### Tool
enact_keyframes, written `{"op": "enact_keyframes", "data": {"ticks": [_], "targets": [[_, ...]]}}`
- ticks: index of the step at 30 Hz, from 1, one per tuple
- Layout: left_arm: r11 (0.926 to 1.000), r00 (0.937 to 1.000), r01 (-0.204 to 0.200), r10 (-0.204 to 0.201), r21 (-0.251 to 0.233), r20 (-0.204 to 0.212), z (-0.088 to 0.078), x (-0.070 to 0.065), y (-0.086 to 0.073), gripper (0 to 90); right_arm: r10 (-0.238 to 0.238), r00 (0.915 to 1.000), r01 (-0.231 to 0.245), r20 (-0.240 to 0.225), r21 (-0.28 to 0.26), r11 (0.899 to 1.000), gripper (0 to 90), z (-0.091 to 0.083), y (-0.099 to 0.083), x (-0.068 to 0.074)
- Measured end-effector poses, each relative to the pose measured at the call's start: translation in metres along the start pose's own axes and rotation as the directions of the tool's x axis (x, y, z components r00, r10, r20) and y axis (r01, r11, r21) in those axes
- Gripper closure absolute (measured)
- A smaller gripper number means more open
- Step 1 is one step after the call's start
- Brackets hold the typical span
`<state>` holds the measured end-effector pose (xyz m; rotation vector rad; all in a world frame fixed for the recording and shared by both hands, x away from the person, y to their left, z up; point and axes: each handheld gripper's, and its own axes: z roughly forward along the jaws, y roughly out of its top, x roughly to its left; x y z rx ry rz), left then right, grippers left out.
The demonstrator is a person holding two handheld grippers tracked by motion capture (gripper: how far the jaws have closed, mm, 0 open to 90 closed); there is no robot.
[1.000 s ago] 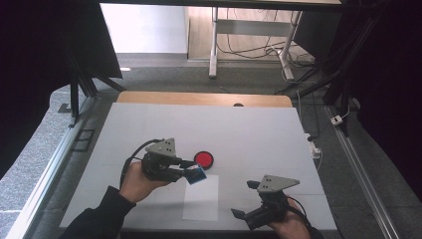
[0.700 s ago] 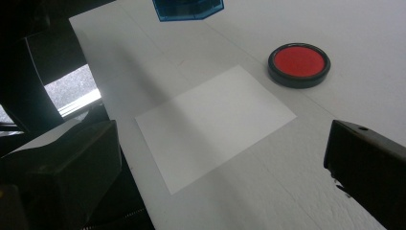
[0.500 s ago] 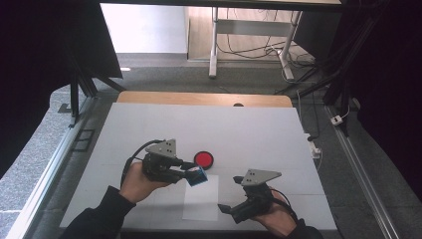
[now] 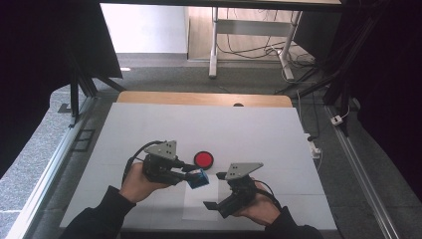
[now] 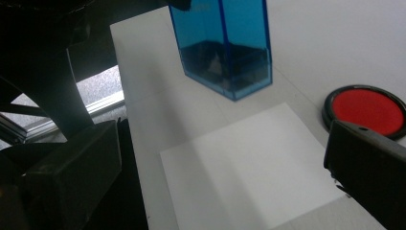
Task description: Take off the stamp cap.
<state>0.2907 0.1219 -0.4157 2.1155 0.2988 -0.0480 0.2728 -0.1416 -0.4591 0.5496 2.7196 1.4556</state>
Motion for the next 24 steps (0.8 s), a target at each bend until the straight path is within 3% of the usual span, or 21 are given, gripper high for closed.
{"op": "enact_keyframes", "data": {"ticks": [1,4,7,8,9,11,12,17,24], "targets": [[1.0000,1.0000,-0.001,0.001,-0.004,0.005,0.000,0.000,0.000,70.9,-0.011,0.9995,0.011,-0.028,-0.001,1.000,0.0,0.004,0.003,0.000],[0.9999,0.9999,-0.010,0.010,-0.008,0.013,0.000,0.000,0.000,70.9,-0.014,0.9992,0.014,-0.038,0.009,1.000,2.2,0.009,0.005,-0.001],[0.9996,0.9994,-0.027,0.027,-0.007,0.023,0.001,-0.001,-0.001,70.9,-0.014,0.9970,0.015,-0.076,0.008,1.000,9.8,0.015,0.007,-0.004],[0.9994,0.9991,-0.033,0.033,-0.006,0.025,0.001,-0.001,-0.001,70.9,-0.016,0.9953,0.017,-0.095,0.008,1.000,18.6,0.016,0.008,-0.006],[0.9992,0.9989,-0.039,0.039,-0.005,0.027,0.001,-0.002,-0.001,70.9,-0.016,0.9953,0.017,-0.095,0.008,1.000,18.6,0.016,0.008,-0.006],[0.9991,0.9986,-0.043,0.043,-0.001,0.031,0.001,-0.002,-0.001,70.9,-0.017,0.9929,0.017,-0.118,0.002,1.000,27.0,0.016,0.010,-0.007],[0.9988,0.9980,-0.049,0.049,-0.006,0.039,0.001,-0.002,-0.001,70.9,-0.021,0.9898,0.020,-0.141,-0.004,1.000,36.6,0.015,0.011,-0.008],[0.9976,0.9957,-0.066,0.067,-0.022,0.063,0.001,-0.002,-0.001,70.9,-0.038,0.9841,0.033,-0.173,-0.030,0.999,52.7,0.013,0.012,-0.011],[0.9962,0.9929,-0.078,0.081,-0.038,0.087,0.000,-0.002,-0.001,70.9,-0.042,0.9761,0.032,-0.213,-0.047,0.998,59.0,0.013,0.010,-0.015]]}}
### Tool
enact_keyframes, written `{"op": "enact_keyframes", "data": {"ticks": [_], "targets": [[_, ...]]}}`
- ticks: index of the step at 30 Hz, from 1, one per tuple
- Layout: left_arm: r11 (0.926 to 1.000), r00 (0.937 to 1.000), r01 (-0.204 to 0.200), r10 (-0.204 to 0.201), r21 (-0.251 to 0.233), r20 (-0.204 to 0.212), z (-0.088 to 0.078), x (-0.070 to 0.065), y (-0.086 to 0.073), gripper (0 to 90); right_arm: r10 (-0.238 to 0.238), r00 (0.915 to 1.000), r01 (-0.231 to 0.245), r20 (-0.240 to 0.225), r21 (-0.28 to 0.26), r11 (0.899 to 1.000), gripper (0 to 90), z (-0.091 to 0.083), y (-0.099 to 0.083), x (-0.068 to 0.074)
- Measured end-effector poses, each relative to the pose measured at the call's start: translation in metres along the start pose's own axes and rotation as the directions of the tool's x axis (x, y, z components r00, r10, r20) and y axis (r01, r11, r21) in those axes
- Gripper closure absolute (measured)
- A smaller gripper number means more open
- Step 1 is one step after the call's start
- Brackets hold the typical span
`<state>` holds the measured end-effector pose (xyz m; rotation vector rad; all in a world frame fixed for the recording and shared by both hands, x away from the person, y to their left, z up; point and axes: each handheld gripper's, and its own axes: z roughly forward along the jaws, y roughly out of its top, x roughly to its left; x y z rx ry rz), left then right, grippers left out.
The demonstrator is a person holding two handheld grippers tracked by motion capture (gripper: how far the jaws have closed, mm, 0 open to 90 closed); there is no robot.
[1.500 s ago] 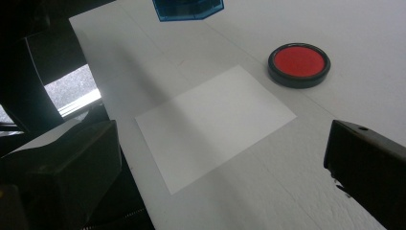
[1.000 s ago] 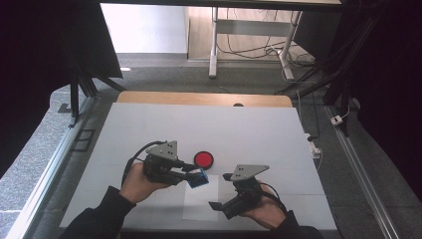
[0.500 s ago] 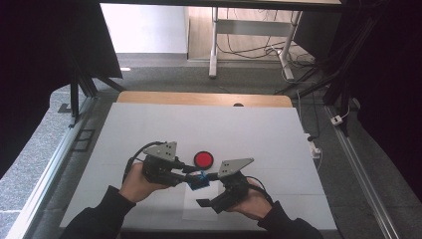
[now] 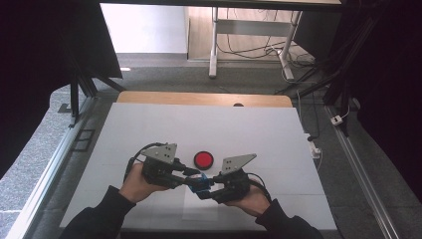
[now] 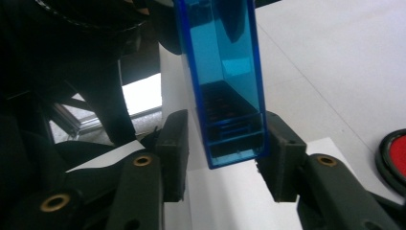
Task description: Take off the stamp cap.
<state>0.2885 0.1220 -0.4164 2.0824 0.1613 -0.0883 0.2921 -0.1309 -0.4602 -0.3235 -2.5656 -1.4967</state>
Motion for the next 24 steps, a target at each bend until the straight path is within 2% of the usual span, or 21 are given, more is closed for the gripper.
{"op": "enact_keyframes", "data": {"ticks": [5,10,12,17,24], "targets": [[0.9999,1.0000,0.000,0.000,-0.013,0.007,-0.0007,-0.0002,-0.0002,70.9,-0.008,0.9998,0.008,-0.018,-0.009,1.000,64.1,-0.0010,0.0003,0.0001],[0.9996,0.9997,-0.015,0.016,-0.022,0.018,-0.0009,-0.0008,-0.0006,70.9,-0.013,0.9994,0.012,-0.033,-0.010,1.000,66.3,-0.0017,0.0005,0.0005],[0.9993,0.9993,-0.030,0.031,-0.021,0.022,-0.0017,-0.0006,-0.0006,70.8,-0.001,0.9986,0.001,-0.053,-0.010,1.000,67.6,-0.0021,0.0006,-0.0009],[0.9993,0.9992,-0.014,0.015,-0.034,0.036,-0.0025,-0.0001,-0.0008,70.9,0.042,0.9954,-0.043,-0.086,-0.004,0.999,68.7,-0.0030,0.0020,-0.0019],[0.9984,0.9984,-0.056,0.056,-0.003,0.001,-0.0023,-0.0047,0.0020,71.0,0.077,0.9929,-0.077,-0.091,0.009,0.997,68.9,-0.0023,0.0012,-0.0032]]}}
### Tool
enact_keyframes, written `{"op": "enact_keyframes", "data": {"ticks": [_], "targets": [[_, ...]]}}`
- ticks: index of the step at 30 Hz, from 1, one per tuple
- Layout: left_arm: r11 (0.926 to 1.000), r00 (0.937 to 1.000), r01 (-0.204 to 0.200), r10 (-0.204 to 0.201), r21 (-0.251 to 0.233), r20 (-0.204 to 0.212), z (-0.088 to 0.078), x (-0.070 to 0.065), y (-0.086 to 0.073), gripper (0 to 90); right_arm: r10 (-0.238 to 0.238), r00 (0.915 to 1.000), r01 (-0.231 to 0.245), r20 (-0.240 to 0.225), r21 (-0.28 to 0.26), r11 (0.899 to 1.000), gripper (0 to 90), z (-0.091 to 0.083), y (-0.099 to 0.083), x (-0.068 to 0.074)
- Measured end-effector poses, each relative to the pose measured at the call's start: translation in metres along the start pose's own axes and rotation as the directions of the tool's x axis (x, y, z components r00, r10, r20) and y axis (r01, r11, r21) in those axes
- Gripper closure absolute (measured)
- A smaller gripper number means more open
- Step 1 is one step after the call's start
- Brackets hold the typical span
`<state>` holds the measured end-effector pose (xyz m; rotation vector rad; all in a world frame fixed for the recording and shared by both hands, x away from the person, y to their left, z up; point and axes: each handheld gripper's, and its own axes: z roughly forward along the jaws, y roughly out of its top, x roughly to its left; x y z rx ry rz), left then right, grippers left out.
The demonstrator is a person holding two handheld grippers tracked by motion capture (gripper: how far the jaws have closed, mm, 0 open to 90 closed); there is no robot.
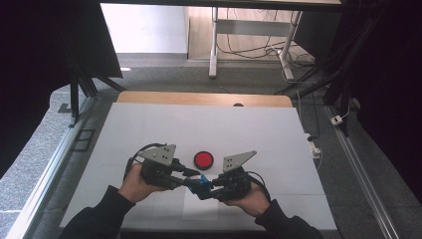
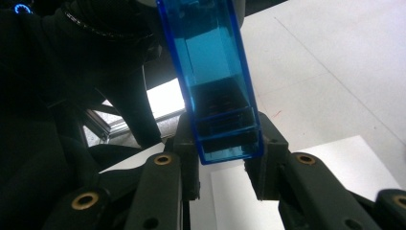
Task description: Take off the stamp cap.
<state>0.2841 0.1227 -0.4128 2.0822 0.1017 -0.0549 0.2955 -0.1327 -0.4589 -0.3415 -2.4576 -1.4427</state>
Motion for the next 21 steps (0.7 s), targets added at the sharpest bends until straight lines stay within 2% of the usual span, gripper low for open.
{"op": "enact_keyframes", "data": {"ticks": [3,5,8,11,20,21], "targets": [[0.9998,0.9998,-0.013,0.013,0.017,-0.016,0.0008,-0.0015,0.0009,71.1,0.031,0.9995,-0.031,-0.005,0.008,0.999,68.9,0.0001,-0.0005,-0.0019],[0.9998,0.9998,-0.014,0.014,0.015,-0.012,0.0009,-0.0016,0.0003,71.1,0.010,0.9999,-0.010,0.009,0.018,1.000,69.0,0.0007,-0.0004,-0.0005],[0.9997,0.9999,-0.011,0.011,0.023,0.001,0.0010,-0.0011,0.0007,71.0,-0.053,0.9982,0.052,0.029,0.041,0.998,69.0,0.0008,0.0007,0.0029],[0.9996,0.9999,-0.013,0.012,0.024,0.008,0.0012,-0.0012,0.0006,71.0,-0.077,0.9964,0.076,0.034,0.048,0.996,69.0,0.0006,0.0009,0.0047],[0.9988,0.9997,-0.023,0.023,0.042,0.004,0.0029,-0.0033,0.0015,71.1,-0.089,0.9953,0.087,0.037,0.064,0.994,69.0,0.0005,0.0009,0.0059],[0.9987,0.9997,-0.024,0.024,0.045,0.002,0.0034,-0.0038,0.0017,71.1,-0.096,0.9944,0.092,0.043,0.083,0.992,69.0,0.0010,0.0007,0.0062]]}}
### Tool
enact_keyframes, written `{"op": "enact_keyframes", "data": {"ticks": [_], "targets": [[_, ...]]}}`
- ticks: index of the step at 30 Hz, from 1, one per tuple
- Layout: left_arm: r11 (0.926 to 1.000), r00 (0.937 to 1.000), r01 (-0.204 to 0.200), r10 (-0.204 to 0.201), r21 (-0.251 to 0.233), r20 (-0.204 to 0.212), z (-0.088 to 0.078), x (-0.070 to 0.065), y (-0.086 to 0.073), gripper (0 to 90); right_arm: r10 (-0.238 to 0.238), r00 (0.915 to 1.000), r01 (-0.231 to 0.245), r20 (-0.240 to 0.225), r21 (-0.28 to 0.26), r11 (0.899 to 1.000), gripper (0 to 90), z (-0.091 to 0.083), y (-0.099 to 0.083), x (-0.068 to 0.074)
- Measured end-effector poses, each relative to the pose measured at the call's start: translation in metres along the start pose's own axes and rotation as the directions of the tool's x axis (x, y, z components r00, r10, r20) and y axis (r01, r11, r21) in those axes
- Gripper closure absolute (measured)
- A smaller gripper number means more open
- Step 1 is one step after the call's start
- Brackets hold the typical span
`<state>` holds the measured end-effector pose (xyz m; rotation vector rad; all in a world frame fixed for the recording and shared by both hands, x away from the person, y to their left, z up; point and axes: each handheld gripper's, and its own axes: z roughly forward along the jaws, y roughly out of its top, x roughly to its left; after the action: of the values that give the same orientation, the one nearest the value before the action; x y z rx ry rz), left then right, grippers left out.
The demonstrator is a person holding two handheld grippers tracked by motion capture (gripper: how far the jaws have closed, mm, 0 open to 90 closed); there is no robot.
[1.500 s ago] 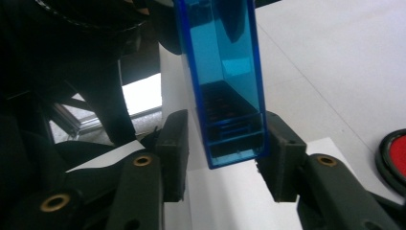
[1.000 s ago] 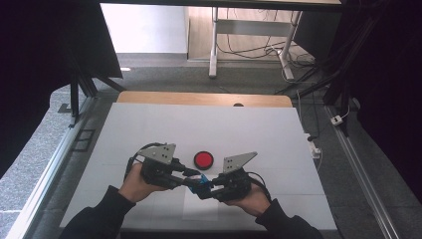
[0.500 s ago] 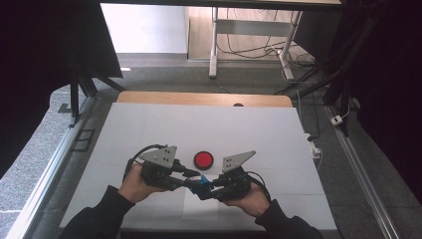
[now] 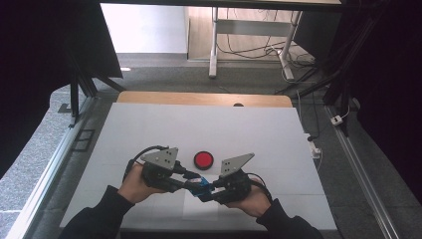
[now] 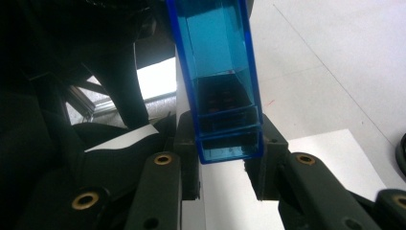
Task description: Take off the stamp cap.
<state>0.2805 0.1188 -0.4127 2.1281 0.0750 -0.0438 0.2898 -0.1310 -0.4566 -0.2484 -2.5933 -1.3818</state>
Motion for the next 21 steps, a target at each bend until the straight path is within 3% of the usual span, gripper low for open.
{"op": "enact_keyframes", "data": {"ticks": [3,8,13,15,21], "targets": [[1.0000,0.9999,0.001,-0.001,0.004,-0.015,-0.003,0.000,0.000,71.0,-0.006,0.9999,0.005,0.014,0.021,1.000,69.0,0.000,-0.001,0.000],[1.0000,0.9995,0.004,-0.004,0.001,-0.030,-0.007,0.000,-0.001,71.0,0.006,0.9994,-0.006,0.035,0.001,1.000,68.9,-0.004,-0.001,-0.002],[0.9996,0.9986,0.028,-0.029,-0.006,-0.044,-0.009,0.001,-0.002,71.0,0.013,0.9960,-0.013,0.088,0.002,1.000,68.8,-0.009,-0.003,-0.004],[0.9992,0.9977,0.039,-0.039,-0.006,-0.055,-0.010,0.001,-0.002,70.9,0.001,0.9905,-0.001,0.137,0.001,1.000,68.7,-0.011,-0.005,-0.003],[0.9988,0.9956,0.049,-0.049,0.002,-0.080,-0.013,0.001,-0.003,70.9,-0.019,0.9794,0.018,0.201,0.005,1.000,68.7,-0.015,-0.008,-0.001]]}}
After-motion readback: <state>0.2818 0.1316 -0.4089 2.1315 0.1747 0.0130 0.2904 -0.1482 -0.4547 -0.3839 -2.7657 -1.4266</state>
